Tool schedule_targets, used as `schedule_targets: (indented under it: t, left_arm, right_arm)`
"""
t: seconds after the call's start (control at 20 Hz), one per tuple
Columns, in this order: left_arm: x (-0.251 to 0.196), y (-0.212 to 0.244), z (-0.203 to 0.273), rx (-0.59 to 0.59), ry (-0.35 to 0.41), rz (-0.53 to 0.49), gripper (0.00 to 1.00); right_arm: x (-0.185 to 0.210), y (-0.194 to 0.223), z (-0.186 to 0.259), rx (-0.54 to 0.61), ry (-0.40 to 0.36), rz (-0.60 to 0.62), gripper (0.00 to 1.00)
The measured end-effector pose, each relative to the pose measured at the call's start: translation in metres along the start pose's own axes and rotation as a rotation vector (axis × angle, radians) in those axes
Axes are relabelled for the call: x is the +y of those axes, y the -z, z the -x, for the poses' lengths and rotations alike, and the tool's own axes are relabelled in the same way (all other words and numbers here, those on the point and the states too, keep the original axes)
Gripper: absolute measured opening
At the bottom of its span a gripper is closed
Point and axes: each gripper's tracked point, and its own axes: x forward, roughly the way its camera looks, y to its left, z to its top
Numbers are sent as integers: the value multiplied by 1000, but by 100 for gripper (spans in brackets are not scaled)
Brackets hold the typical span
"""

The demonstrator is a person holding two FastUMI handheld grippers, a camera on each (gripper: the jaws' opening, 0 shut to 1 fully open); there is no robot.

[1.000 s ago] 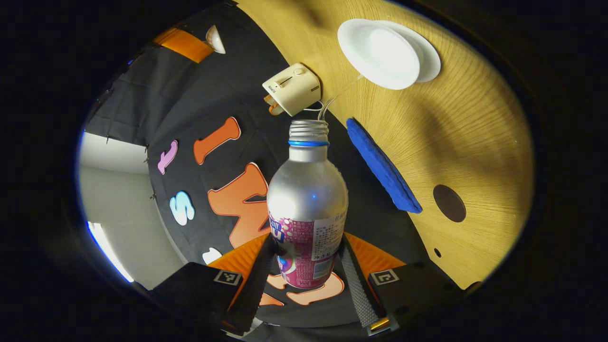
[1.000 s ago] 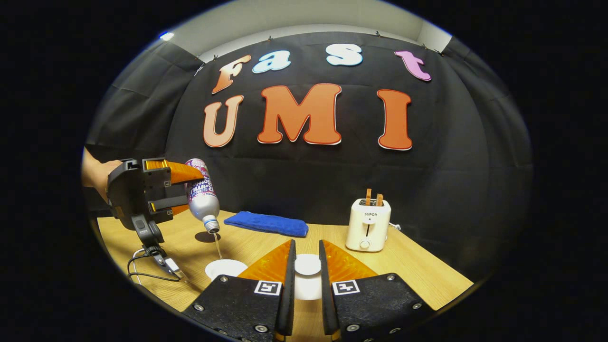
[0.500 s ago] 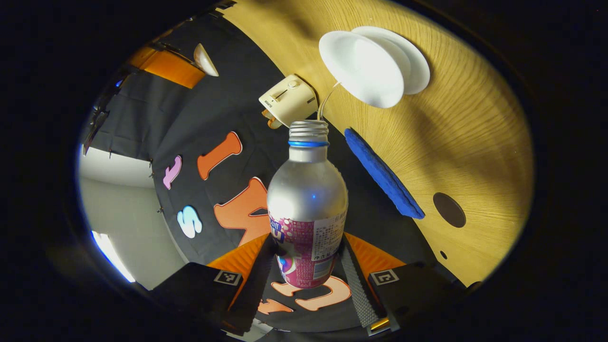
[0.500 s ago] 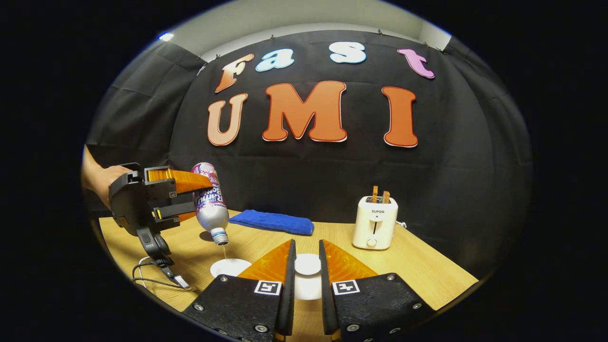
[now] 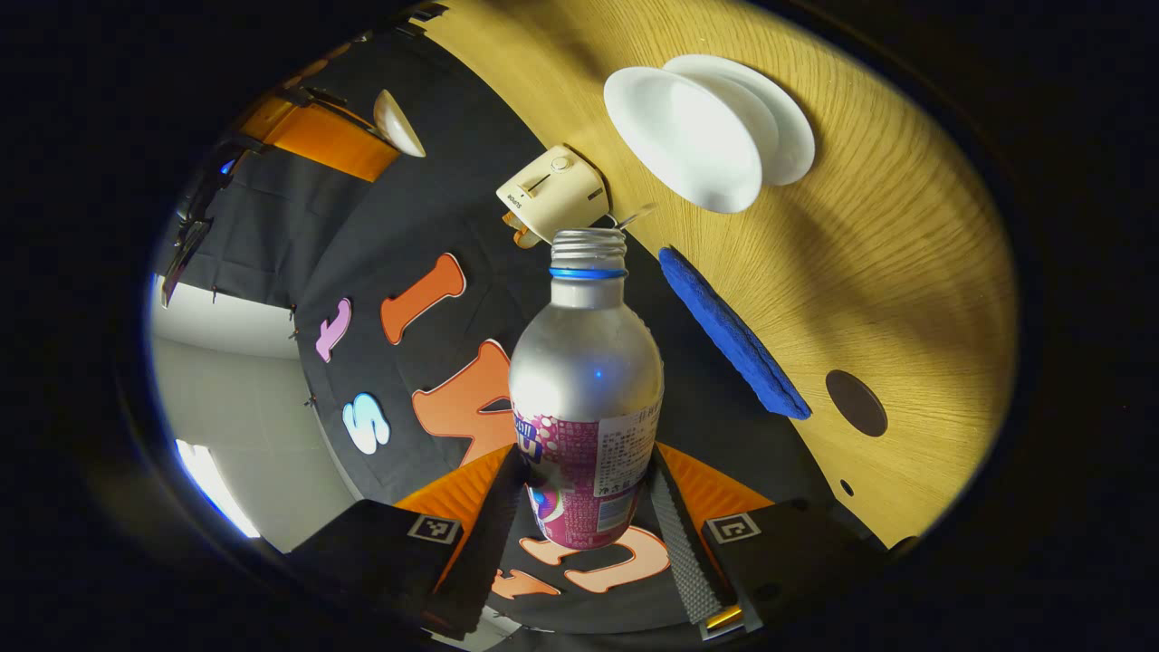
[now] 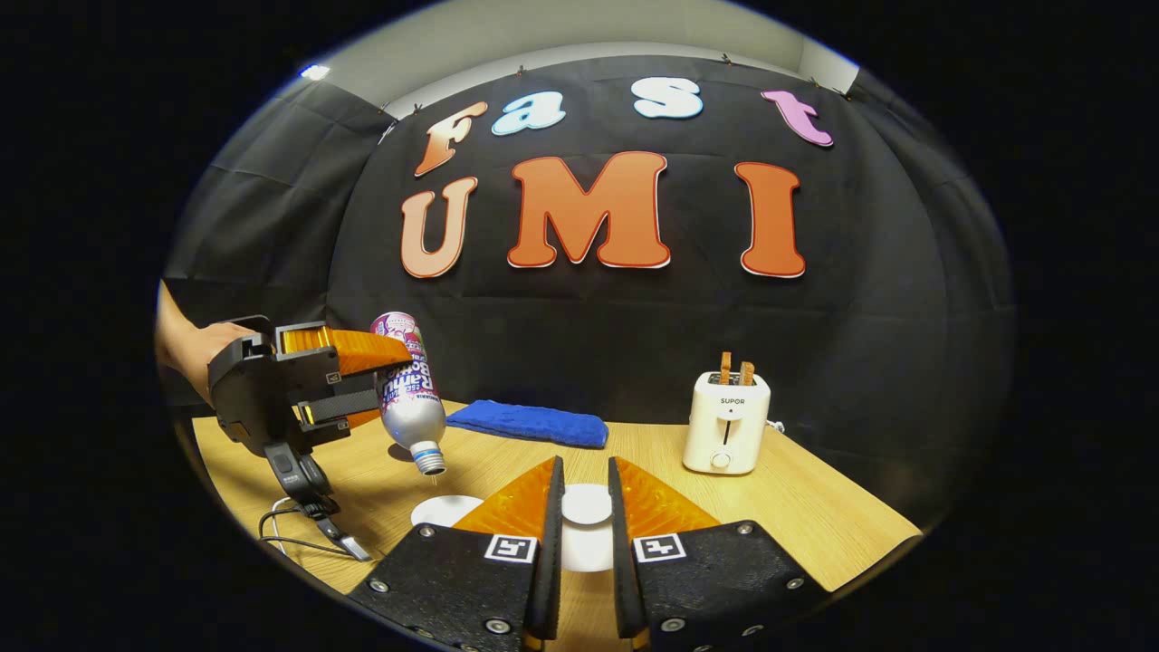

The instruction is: Open the teacup lid with one hand, grasp the water bottle and pour water into the teacup with the other hand; after pouring, place the water bottle on the coaster and then close the teacup lid.

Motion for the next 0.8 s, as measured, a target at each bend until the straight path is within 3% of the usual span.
schedule_targets:
  t: [0.05,0.2,0.25,0.3,0.55,0.65,0.75,0.8]
  left_arm:
    - [0,-1,1,-3,-2,9,80]
    - [-6,1,6,7,-12,73,83]
    - [-9,3,7,12,-13,97,83]
    - [-10,6,7,20,-21,123,83]
    - [9,25,9,46,-95,257,83]
    - [17,40,8,69,-119,333,80]
    - [21,55,10,104,-133,438,83]
    - [22,63,12,123,-135,516,78]
  right_arm:
    - [0,-1,-1,-1,1,-1,25]
    - [3,0,-2,-1,-6,-5,25]
    - [4,0,-2,1,-7,-3,20]
    - [4,2,-3,4,-6,-1,25]
    - [5,5,-7,21,-4,1,25]
    - [6,6,-8,25,-2,-3,25]
    - [7,6,-8,25,-4,-5,25]
    - [9,4,-9,24,-7,-4,25]
